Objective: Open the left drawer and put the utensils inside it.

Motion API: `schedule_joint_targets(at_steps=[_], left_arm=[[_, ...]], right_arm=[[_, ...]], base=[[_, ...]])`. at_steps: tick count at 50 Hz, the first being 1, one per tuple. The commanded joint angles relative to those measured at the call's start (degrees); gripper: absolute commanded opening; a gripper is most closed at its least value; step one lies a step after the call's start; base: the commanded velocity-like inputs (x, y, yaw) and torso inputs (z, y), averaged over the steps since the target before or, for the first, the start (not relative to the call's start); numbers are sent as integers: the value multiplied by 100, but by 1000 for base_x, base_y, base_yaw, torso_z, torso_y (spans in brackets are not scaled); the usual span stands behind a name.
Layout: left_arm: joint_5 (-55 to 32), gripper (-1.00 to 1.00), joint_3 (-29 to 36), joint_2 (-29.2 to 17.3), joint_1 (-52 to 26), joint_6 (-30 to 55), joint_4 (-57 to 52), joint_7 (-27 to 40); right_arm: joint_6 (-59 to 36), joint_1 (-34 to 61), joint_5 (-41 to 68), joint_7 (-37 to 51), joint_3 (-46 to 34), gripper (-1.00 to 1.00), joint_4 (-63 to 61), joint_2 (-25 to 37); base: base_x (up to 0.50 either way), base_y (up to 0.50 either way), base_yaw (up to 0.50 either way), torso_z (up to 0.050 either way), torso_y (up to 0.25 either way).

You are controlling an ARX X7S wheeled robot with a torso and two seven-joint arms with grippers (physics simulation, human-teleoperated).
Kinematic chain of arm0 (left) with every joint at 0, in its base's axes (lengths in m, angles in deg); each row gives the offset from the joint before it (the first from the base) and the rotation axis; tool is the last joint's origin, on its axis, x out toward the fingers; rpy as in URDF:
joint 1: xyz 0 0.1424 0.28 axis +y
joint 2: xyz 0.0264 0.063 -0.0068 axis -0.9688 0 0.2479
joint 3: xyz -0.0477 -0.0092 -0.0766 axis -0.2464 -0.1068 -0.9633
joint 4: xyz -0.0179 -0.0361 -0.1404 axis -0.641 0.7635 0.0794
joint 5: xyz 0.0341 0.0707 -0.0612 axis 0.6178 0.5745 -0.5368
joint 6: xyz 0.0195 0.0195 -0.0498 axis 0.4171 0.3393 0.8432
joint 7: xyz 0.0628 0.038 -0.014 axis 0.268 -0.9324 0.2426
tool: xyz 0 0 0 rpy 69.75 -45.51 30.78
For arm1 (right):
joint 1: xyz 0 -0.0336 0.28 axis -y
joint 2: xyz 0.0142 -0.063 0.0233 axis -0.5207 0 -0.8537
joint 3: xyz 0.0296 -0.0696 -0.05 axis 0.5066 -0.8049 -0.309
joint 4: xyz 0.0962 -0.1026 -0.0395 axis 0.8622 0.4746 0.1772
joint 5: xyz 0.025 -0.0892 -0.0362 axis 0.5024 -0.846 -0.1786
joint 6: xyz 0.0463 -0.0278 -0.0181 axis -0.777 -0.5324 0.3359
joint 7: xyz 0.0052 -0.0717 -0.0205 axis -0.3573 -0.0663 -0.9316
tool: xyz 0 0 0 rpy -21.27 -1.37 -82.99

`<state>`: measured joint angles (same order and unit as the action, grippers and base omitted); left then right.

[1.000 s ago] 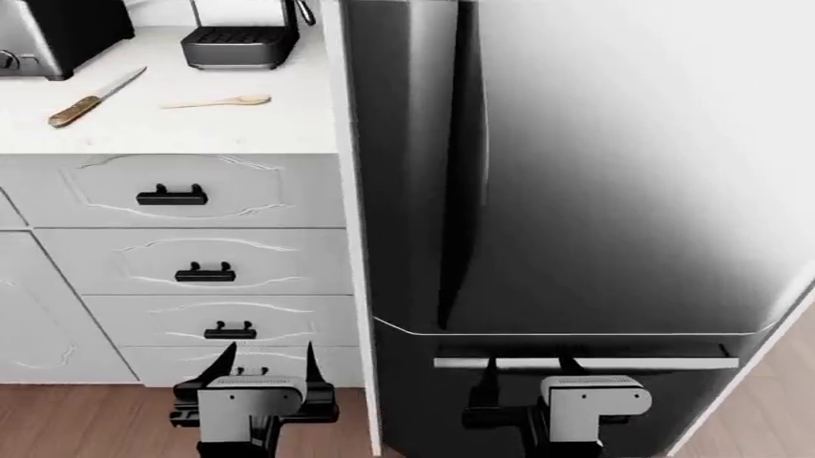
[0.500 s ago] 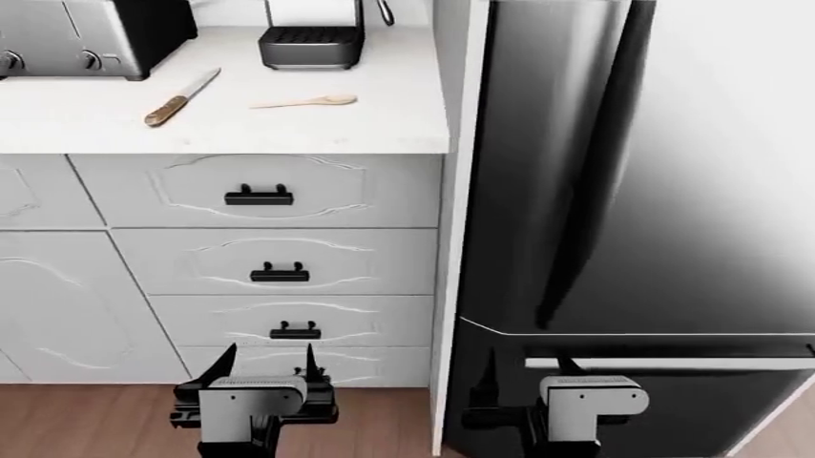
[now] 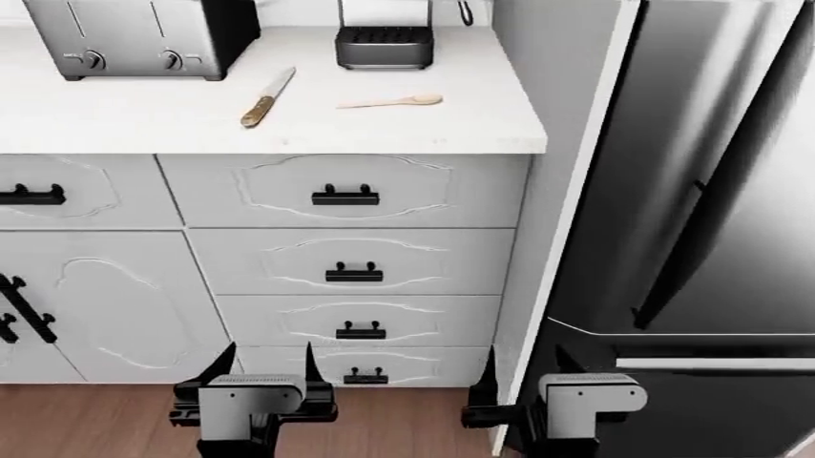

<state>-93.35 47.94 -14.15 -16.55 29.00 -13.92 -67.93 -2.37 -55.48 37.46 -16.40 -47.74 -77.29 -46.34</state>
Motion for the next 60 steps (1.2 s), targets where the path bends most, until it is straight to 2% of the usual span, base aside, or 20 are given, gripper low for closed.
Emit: schedule_joint_targets(at_steps=[1,2,5,60], left_arm=[[-100,100,60,-51,-5,179,-69,10],[-282,100,12,-46,17,66,-86,-110],[-106,100,36,-44,-27,225,-85,100],[-203,100,245,-219,-72,222,-109,294]], right_arm=[[13,19,57,36,-55,100,28,42],[42,16,58,37,-64,100,65,37],[51,19,80,43,-70,100,78,48],[121,91,293,192,-263,100,199,200]], base=[[0,500,0,0,0],[0,500,0,0,0],[0,500,0,49,51],[0,500,0,50,1]])
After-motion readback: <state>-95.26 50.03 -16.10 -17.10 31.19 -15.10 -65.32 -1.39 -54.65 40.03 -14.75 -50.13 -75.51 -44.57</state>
